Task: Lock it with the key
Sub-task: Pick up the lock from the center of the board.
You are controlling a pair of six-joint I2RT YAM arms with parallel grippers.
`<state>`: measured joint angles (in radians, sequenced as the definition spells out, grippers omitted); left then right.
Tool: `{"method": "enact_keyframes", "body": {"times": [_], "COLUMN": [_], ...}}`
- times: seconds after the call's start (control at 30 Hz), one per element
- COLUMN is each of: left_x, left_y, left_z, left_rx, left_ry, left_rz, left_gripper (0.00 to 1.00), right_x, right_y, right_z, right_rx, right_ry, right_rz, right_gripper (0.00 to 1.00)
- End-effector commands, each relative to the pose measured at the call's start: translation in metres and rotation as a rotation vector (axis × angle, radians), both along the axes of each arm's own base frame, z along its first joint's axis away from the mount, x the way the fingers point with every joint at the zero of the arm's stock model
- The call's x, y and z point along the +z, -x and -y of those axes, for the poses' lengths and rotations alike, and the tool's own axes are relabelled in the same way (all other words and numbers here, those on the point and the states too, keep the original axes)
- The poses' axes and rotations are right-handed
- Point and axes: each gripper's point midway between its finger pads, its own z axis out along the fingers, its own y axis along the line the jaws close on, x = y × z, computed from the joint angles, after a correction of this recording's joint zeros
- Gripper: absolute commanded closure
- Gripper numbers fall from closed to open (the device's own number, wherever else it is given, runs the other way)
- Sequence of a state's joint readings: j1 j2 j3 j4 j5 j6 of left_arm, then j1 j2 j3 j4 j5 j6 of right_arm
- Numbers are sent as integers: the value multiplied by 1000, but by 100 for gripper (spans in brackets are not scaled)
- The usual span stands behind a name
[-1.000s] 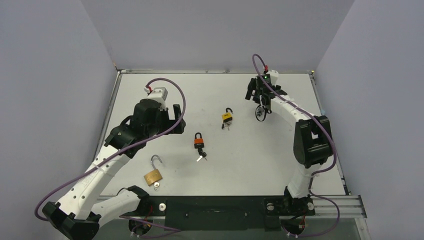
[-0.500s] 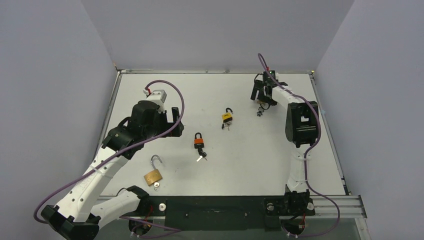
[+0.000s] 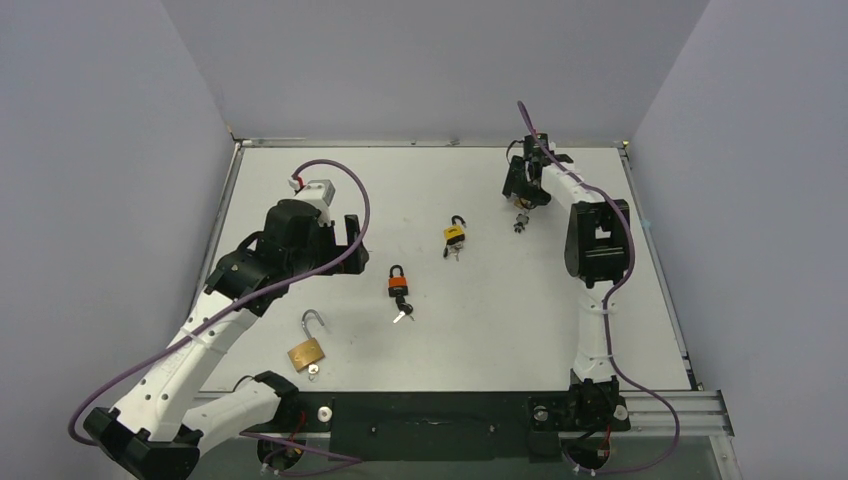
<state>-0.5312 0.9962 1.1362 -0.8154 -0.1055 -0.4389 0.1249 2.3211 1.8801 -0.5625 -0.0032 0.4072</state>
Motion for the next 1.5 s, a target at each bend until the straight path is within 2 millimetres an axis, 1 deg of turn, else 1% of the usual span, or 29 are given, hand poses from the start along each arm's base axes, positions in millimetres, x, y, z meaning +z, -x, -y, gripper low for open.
{"method": "enact_keyframes", "body": {"times": [0.0, 0.33, 0.43, 0.5, 0.57, 0.6, 0.63, 0.67, 0.7, 0.77, 0.87, 0.9, 0.93, 0.97, 1.0, 1.03, 1.07, 1.1, 1.13, 1.17, 1.2, 1.23, 1.27, 1.3, 1.33, 1.37, 1.4, 1.43, 1.47], "left_x": [24, 25, 25, 24, 22, 20, 20, 18, 17, 15, 12, 9, 9, 9, 12, 10, 12, 14, 21, 24, 31, 35, 44, 48, 55, 59, 65, 68, 73], "left_y": [-6, -7, -7, -8, -9, -10, -11, -12, -14, -16, -16, -17, -15, -17, -18, -18, -20, -21, -25, -27, -32, -35, -39, -40, -45, -47, -51, -51, -53], "left_z": [5, 8, 9, 10, 11, 12, 13, 15, 17, 22, 33, 37, 42, 47, 53, 55, 61, 64, 70, 73, 79, 82, 88, 92, 95, 98, 100, 102, 104], "left_rx": [-2, 4, 8, 11, 16, 19, 19, 18, 18, 13, -18, -31, -52, -65, -92, -104, -131, -146, -175, -191, -219, -234, -260, -281, -295, -307, -320, -334, -352], "left_ry": [48, 70, 77, 79, 84, 84, 90, 91, 102, 118, 162, 176, 198, 215, 242, 249, 271, 280, 299, 308, 320, 326, 342, 351, 358, 363, 363, 364, 359], "left_rz": [48, 41, 39, 32, 24, 17, 15, 8, 3, -5, -22, -24, -31, -22, -7, -7, 15, 28, 65, 83, 118, 140, 177, 193, 227, 239, 265, 277, 304], "left_gripper": [1, 1, 1, 1, 1, 1, 1, 1, 1, 1, 0, 0, 0, 0, 0, 0, 0, 0, 0, 0, 0, 0, 0, 0, 0, 0, 0, 0, 0], "right_x": [4, 4, 4, 0, 3, 6, 4, 16, 14, 39, 62, 73, 72, 90, 92, 108, 109, 123, 122, 137, 134, 150, 146, 160, 167, 171, 175, 180, 183], "right_y": [-3, -3, 0, 6, 9, 14, 20, 20, 25, 29, 34, 41, 46, 49, 55, 59, 66, 71, 81, 87, 98, 107, 118, 128, 141, 151, 164, 176, 189], "right_z": [8, 2, 0, -2, -3, -4, -5, -6, -6, -9, -16, -17, -20, -22, -26, -28, -34, -37, -44, -47, -55, -66, -73, -83, -91, -105, -111, -127, -133], "right_rx": [-67, -71, -60, -55, -55, -56, -52, -55, -54, -62, -59, -62, -54, -51, -40, -37, -21, -15, 1, 10, 28, 58, 81, 108, 131, 173, 185, 239, 263], "right_ry": [52, 153, 156, 149, 136, 131, 129, 120, 116, 87, 31, 18, 8, -7, -18, -33, -45, -64, -82, -100, -114, -142, -169, -193, -234, -279, -318, -373, -407], "right_rz": [-6, -30, -37, -52, -47, -46, -53, -28, -30, 22, 89, 107, 110, 148, 151, 183, 179, 206, 197, 228, 216, 245, 226, 253, 257, 253, 253, 248, 242], "right_gripper": [40, 59, 68, 76, 85, 91, 94, 98, 100, 100, 100, 100, 100, 100, 100, 100, 100, 100, 100, 100, 100, 100, 100, 100, 100, 100, 100, 100, 100]}}
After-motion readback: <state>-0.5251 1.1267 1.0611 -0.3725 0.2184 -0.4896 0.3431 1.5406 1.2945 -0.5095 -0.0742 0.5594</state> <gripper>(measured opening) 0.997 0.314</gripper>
